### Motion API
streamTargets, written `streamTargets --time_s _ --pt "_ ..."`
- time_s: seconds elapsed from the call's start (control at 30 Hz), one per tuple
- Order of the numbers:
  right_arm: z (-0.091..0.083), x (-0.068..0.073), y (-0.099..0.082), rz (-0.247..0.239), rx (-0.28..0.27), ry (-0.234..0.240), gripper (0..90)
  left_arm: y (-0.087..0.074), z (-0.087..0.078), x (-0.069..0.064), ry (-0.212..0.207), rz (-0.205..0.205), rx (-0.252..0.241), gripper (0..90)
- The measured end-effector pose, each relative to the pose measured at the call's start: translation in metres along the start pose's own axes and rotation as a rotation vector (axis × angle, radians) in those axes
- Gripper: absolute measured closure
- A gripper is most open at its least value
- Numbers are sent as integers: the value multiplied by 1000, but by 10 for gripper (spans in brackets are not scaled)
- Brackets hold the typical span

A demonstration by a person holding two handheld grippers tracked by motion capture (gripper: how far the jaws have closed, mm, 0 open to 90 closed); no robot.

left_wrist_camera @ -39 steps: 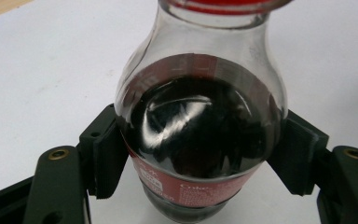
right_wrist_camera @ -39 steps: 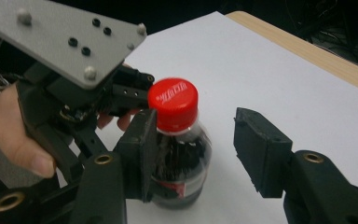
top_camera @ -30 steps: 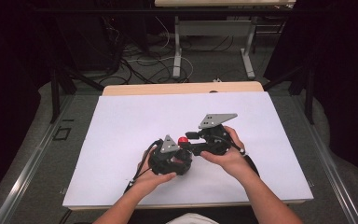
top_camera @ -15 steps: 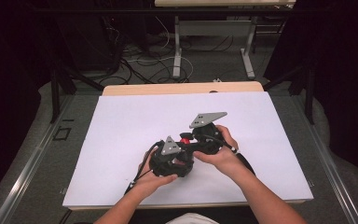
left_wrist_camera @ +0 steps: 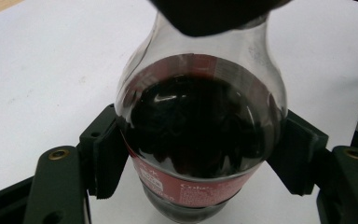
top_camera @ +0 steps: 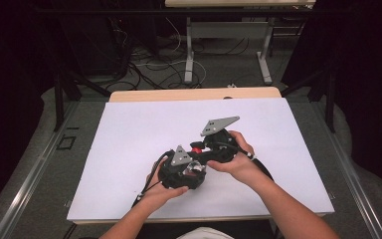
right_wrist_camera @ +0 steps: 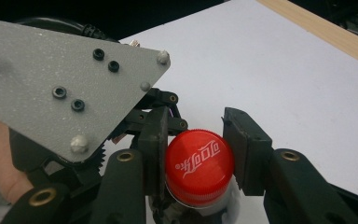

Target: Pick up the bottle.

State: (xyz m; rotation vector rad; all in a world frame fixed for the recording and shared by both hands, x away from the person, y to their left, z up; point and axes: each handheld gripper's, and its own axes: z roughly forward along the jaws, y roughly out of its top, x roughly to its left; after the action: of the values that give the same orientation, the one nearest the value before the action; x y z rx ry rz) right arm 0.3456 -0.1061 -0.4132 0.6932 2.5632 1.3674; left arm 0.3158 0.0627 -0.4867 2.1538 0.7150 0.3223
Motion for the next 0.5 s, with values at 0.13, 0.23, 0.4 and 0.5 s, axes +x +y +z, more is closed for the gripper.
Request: streamTargets --time_s 0.13,0.23,0.4,0.5 --pt "0 -3 2 -20 16 33 617 0 0 0 -8 -2 -7 299" --pt "0 -3 3 -43 30 49 617 0 -1 1 -20 10 4 299" --pt "-2 -5 9 -108 88 110 617 0 -2 -2 -36 8 -12 299" --pt "-3 -9 14 -163 99 167 617 1 -3 -3 -46 19 -22 299"
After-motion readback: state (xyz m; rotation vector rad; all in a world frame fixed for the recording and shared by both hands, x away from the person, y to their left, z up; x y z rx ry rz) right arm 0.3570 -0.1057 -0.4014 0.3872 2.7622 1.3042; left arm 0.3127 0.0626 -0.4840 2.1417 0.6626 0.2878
